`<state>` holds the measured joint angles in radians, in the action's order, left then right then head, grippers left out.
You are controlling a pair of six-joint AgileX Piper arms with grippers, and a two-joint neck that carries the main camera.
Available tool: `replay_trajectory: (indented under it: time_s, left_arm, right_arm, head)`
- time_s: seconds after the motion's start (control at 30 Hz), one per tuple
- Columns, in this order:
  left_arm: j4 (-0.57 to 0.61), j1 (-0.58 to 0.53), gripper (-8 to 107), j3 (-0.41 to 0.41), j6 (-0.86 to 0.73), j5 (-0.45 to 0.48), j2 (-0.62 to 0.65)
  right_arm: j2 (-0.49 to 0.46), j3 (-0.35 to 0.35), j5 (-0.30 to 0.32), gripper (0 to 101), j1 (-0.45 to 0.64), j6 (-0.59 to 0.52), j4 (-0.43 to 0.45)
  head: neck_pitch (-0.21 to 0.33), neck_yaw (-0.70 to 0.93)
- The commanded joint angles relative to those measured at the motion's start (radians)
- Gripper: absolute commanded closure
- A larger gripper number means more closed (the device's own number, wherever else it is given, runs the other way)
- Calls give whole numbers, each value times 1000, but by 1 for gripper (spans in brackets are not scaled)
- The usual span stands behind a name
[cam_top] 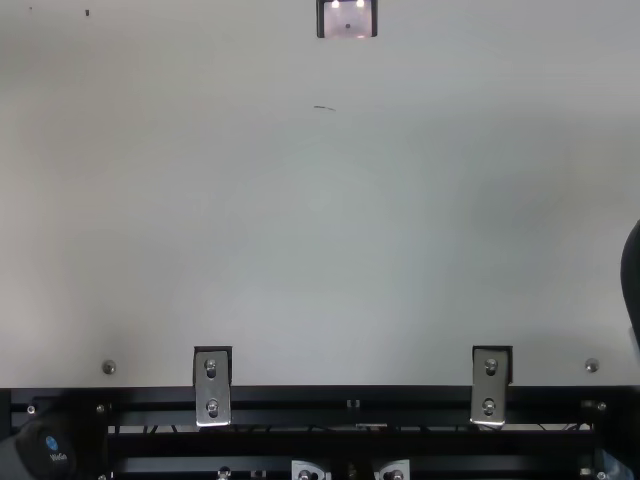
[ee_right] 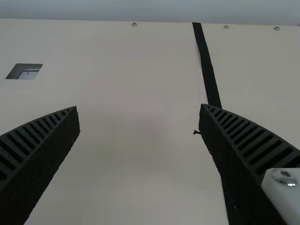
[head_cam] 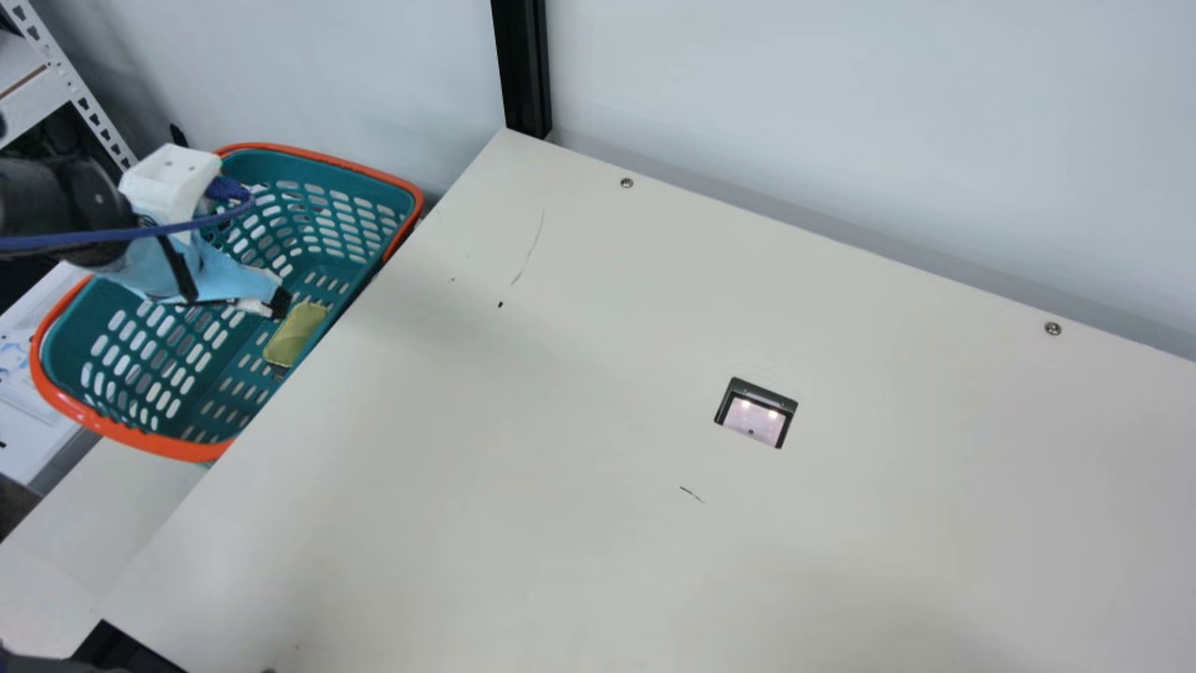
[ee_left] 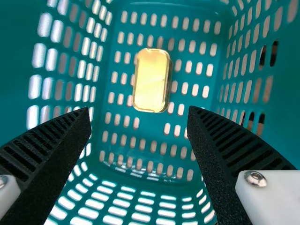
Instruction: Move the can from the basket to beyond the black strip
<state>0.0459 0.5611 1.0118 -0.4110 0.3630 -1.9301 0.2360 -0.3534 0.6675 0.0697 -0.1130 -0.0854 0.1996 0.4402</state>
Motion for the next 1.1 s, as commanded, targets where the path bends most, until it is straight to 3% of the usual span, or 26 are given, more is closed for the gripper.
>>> replay_trajectory:
  time_s: [0.0,0.47,1.07]
  left_arm:
    - [6,-3,9,31,-6,3,-73]
    - [-7,-30,9,272,-11,103,-324]
    - [-72,-43,9,533,43,219,-507]
  right_arm:
    - [0,0,0,0,0,0,0]
    - [0,0,0,0,0,0,0]
    - [0,0,0,0,0,0,0]
  head:
    - [38,15]
    - [38,15]
    - [38,15]
